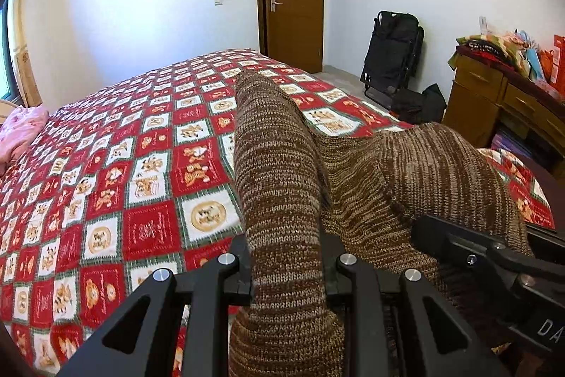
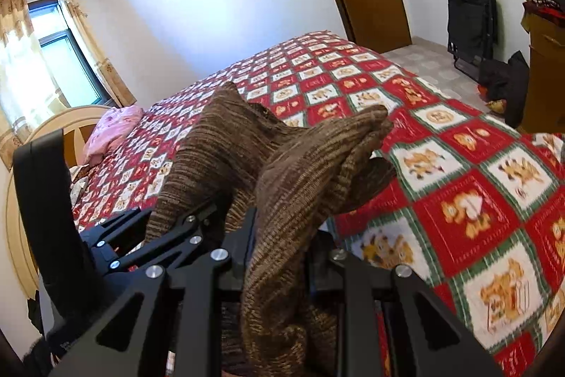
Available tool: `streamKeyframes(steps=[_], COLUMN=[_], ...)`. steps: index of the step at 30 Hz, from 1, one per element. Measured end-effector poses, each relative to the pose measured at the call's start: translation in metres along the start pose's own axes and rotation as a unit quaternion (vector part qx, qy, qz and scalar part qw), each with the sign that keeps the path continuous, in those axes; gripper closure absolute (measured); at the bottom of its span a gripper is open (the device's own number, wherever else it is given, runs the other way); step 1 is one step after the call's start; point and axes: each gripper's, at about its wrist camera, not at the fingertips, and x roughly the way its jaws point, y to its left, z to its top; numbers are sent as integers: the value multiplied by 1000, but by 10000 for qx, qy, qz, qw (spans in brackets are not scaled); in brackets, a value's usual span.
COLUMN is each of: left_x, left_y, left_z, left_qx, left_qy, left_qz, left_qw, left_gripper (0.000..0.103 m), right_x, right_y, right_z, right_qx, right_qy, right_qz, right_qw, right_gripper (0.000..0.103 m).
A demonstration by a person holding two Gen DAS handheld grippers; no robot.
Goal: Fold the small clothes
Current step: 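Carry the held sweater with both grippers toward the bed corner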
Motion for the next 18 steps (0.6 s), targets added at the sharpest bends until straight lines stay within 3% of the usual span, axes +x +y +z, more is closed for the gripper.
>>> streamKeyframes(steps=[18], left_x=[-17], left_y=[-11], left_z=[-31], left_qx=[-81], left_qy=[79], left_qz=[163], left_qw=[9998], left_gripper=[79], right_x=[-15], right_y=[-3], right_z=[-31], right_qx=[-96], right_qy=[85], right_qz=[72], right_qw=[9999], right_gripper=[78])
